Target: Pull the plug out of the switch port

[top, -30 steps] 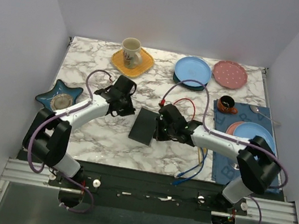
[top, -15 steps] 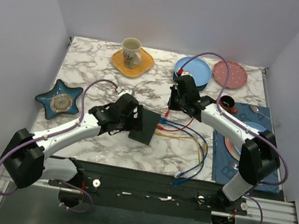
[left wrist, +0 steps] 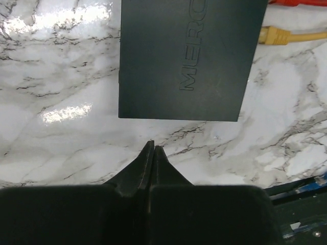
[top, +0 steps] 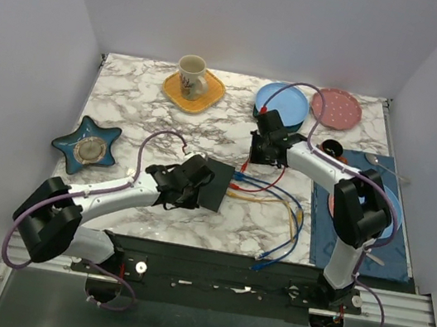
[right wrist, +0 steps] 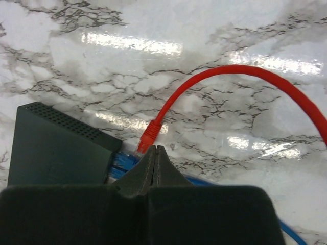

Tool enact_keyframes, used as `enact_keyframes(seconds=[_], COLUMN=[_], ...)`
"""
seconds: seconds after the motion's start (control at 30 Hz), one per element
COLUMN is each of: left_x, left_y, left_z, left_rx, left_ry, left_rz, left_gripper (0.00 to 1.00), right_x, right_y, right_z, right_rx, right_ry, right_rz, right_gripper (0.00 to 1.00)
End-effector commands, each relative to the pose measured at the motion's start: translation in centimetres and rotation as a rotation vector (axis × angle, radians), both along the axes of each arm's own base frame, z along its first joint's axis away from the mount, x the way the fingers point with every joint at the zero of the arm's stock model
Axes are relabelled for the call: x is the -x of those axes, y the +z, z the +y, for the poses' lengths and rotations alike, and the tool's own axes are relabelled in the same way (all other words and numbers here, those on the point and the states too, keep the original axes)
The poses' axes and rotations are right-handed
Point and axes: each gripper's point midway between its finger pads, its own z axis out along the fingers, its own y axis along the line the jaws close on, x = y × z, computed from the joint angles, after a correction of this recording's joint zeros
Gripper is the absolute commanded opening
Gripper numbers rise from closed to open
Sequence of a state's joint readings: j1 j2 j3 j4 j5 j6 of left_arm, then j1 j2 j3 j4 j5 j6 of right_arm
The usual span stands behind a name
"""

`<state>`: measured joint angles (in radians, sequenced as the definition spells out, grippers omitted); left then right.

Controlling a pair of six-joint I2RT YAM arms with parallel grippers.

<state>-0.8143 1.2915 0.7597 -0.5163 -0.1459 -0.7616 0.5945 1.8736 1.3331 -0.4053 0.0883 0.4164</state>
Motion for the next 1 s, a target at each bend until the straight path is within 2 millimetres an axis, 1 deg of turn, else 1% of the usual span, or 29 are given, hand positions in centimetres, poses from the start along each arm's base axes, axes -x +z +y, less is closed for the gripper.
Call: enact_keyframes(seconds=[0.0,0.07,0.1,0.2,0.33,0.43,0.53,0.67,0.83,0.9,0.97], left_x=[1.0,1.2,1.4,1.7,1.9,1.5,0.7,-0.5,-2.2,-3.1,-3.8], left_y=[-2.0,-2.7,-3.2,-4.1,-5.2,-5.9,-6.1,-5.7,-4.9,-4.7,-4.5], left_z=[-0.5,-0.5,-0.7,-1.2,-1.7,-1.5,-1.4,-1.8,-2.7,-2.8,-2.7], left_rx=[-0.022,-0.031,-0.034,-0.032,-0.046,-0.084,-0.104,-0.090,-0.053,-0.038,-0.029], left_ry=[-0.052,-0.060,-0.071,-0.085,-0.105,-0.091,-0.055,-0.016,0.019,0.035,0.049], left_rz=[0.056,0.079,0.102,0.135,0.182,0.189,0.192,0.198,0.201,0.209,0.215], left_gripper=[0.02,0.02,0.02,0.02,0.02,0.02,0.02,0.04,0.06,0.07,0.07], right_x=[0.7,1.1,1.3,2.1,2.9,3.8,4.4,5.5,6.1,6.7,6.7], right_y=[-2.4,-3.3,-3.6,-4.6,-5.3,-5.9,-5.8,-5.9,-4.6,-4.4,-3.7], right_z=[-1.5,-2.0,-2.1,-2.6,-3.0,-3.4,-3.3,-3.5,-3.2,-2.7,-2.6], right_rx=[0.047,0.064,0.070,0.084,0.094,0.095,0.078,0.058,0.005,-0.025,-0.048], right_ry=[-0.017,-0.021,-0.020,-0.020,-0.018,-0.010,-0.002,0.006,0.000,0.017,0.017], right_rz=[0.062,0.083,0.091,0.115,0.138,0.157,0.161,0.177,0.160,0.175,0.166], right_gripper=[0.01,0.01,0.01,0.01,0.01,0.01,0.01,0.01,0.01,0.01,0.01])
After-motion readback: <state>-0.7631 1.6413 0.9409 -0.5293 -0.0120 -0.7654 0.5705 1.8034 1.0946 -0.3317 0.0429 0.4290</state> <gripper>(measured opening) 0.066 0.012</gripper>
